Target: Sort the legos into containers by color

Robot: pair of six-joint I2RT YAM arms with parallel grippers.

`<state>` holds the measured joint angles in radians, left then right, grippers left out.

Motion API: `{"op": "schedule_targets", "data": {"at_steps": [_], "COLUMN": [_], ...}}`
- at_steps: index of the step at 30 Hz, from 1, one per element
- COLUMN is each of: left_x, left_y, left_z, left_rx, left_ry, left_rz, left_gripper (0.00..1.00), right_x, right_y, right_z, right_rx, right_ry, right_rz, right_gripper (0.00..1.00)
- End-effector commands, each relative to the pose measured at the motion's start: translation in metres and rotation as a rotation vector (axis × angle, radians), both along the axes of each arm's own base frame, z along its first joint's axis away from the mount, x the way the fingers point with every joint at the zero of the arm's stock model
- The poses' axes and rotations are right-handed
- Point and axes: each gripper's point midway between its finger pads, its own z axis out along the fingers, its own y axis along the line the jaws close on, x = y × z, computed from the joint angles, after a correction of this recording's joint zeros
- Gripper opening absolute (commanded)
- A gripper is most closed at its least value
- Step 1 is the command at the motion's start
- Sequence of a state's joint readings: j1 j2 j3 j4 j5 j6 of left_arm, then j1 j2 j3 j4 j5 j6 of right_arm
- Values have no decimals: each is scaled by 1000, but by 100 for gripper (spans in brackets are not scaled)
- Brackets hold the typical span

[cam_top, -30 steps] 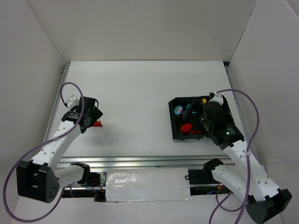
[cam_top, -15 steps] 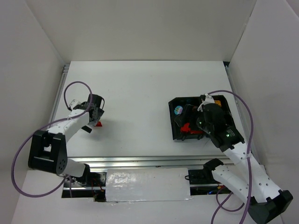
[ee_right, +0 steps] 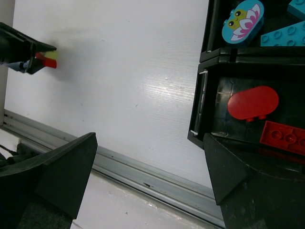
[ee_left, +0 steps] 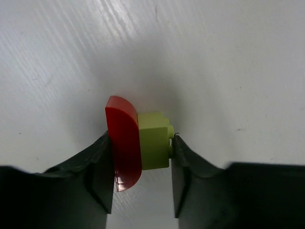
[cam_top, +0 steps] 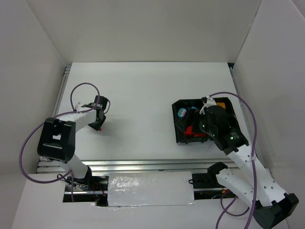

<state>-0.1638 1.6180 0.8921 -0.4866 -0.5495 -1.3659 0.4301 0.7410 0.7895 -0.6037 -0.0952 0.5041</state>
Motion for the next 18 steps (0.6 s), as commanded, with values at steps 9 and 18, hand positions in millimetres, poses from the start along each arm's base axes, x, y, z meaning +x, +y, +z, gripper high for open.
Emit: {"op": "schedule_targets", "data": {"at_steps": [9, 18], "left_x": [17, -101], "left_y": [-97, -269], "left_z": [76, 191], "left_rx": [-203, -197], "left_ry": [-387, -942], "left_rz": [-626, -1802], "left_gripper": [0, 0], "right_x": [-9, -7], "right_y": [52, 77], "right_z": [20, 51], "right_rx": [273, 432], "right_ry": [-33, 10], "right_rz": [180, 218], "right_gripper": [100, 100]}}
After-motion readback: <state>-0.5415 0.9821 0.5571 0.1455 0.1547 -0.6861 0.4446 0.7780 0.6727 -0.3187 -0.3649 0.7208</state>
